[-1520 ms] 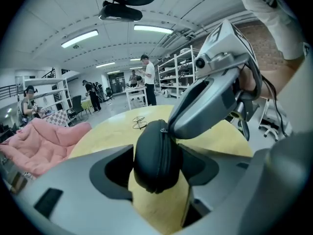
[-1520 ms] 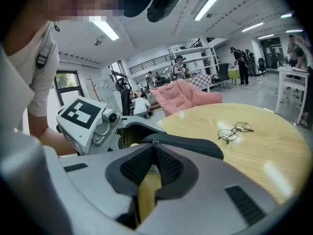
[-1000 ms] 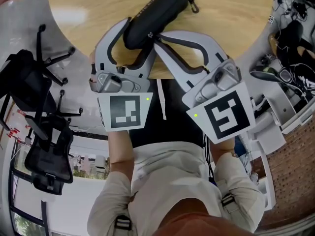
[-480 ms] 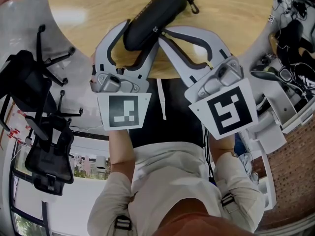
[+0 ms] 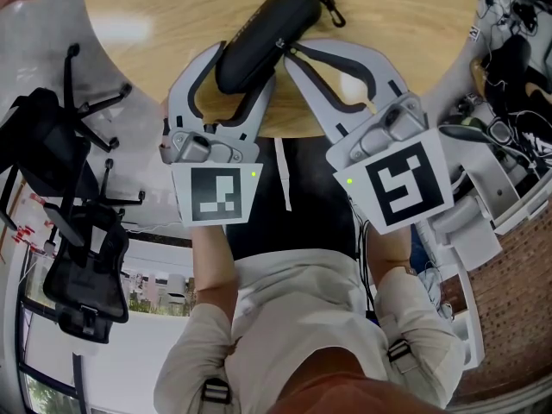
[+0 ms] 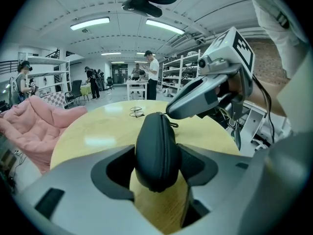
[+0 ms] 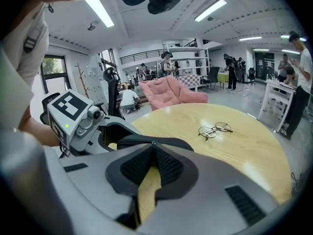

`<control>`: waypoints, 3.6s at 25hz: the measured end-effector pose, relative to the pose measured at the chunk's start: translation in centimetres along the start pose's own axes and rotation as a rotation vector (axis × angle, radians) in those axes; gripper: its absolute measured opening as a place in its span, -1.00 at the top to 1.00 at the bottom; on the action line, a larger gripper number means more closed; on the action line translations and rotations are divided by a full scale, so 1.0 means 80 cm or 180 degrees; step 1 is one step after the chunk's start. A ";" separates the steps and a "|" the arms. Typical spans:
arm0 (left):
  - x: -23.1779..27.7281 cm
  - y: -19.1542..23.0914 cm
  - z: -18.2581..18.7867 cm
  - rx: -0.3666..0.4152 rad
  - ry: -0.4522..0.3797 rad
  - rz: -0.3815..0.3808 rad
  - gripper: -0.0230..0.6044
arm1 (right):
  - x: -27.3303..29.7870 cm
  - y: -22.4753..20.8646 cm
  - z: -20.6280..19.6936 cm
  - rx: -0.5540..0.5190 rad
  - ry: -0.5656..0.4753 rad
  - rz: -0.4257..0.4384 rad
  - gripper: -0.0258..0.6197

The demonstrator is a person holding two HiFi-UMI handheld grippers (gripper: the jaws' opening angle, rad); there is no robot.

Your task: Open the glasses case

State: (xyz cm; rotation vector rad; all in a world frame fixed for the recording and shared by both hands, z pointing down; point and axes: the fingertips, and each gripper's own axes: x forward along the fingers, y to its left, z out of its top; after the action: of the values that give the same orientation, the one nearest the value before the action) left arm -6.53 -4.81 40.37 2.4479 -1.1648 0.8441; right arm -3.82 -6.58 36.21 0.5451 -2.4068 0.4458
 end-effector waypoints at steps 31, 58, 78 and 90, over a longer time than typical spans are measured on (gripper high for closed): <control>0.001 -0.012 -0.017 -0.0042 0.0091 0.0009 0.03 | -0.006 -0.045 -0.009 0.0195 -0.0028 -0.0336 0.80; 0.003 -0.014 -0.015 -0.0122 0.0099 0.0001 0.02 | 0.005 -0.091 -0.024 0.0543 -0.0051 -0.0442 0.81; 0.007 -0.015 -0.013 -0.0215 0.0072 -0.0020 -0.04 | -0.016 -0.079 0.018 0.0415 -0.0661 -0.0772 0.59; -0.012 -0.022 0.004 -0.0157 -0.0011 -0.0265 -0.17 | 0.014 -0.030 0.019 0.0235 -0.0565 -0.0306 0.85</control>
State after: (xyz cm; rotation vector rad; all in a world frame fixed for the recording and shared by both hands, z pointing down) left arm -5.54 -3.30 39.47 2.4402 -1.0641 0.7782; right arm -4.20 -9.61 36.23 0.7582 -2.5265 0.4632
